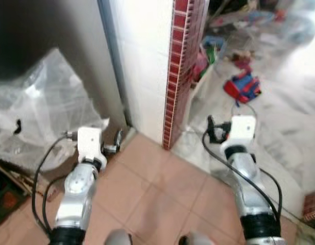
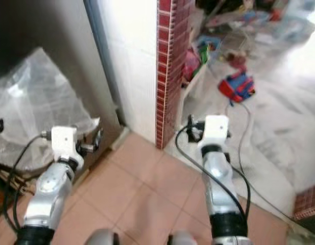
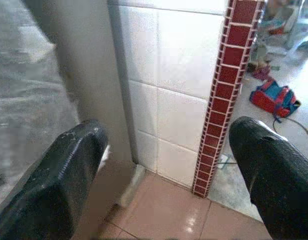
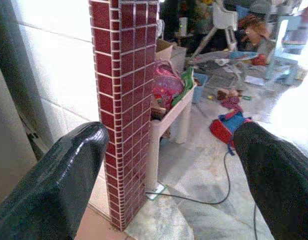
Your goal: Restocking fridge
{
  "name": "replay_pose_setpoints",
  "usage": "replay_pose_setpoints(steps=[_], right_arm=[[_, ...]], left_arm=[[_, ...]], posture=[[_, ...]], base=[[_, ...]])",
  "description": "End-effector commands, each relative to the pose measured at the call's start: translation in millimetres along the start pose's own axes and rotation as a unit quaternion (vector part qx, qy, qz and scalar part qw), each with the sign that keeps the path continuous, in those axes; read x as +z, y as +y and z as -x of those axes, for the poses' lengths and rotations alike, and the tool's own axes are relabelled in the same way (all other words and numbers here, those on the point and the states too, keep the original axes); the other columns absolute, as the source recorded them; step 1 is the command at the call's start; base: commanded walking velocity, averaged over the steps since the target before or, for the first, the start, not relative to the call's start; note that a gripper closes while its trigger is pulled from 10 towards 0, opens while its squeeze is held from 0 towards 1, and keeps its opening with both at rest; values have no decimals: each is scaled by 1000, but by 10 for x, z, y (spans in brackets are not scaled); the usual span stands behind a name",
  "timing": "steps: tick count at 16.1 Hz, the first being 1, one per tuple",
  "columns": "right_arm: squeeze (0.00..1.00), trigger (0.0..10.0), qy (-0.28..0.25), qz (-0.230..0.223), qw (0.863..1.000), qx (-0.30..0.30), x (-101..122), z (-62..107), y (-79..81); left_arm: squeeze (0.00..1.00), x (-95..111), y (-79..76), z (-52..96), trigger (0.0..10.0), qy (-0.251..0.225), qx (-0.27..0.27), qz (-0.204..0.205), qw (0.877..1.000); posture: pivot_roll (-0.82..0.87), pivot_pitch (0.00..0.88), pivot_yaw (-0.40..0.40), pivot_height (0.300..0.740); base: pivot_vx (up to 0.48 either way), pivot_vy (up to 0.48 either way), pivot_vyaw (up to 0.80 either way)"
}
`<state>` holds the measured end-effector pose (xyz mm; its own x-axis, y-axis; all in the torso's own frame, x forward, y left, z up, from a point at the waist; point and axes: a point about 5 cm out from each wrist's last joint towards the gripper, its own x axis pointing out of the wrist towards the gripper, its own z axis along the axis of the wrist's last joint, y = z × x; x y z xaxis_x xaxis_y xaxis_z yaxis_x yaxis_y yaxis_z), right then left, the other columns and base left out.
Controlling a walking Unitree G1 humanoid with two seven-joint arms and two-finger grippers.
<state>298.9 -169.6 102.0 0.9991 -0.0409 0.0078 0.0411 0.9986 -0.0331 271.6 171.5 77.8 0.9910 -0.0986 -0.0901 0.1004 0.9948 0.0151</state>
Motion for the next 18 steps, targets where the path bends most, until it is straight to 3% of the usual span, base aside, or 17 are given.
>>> replay_pose_setpoints(steps=[1, 6, 10, 18], right_arm=[[0, 10000, -12, 0, 1000, 4, 57, -44, 35], [0, 10000, -11, -16, 1000, -15, 85, -96, 6], [0, 10000, -4, -22, 999, -28, 37, -45, 13], [0, 10000, -7, -28, 999, -29, 53, -60, 24]], left_arm=[[0, -31, 47, -1, 10000, 8, 4, -5, 1000], [0, 65, 131, -46, 10000, -20, 17, -8, 1000], [0, 49, 72, -30, 10000, -24, 1, -8, 1000], [0, 61, 30, -13, 10000, -35, -19, -10, 999]], posture=[[37, 63, 31, 740], [39, 70, 32, 740], [35, 73, 40, 740], [39, 80, 42, 740]], base=[[0, 480, -800], [0, 469, -800], [307, 0, -800], [0, 0, -800]])
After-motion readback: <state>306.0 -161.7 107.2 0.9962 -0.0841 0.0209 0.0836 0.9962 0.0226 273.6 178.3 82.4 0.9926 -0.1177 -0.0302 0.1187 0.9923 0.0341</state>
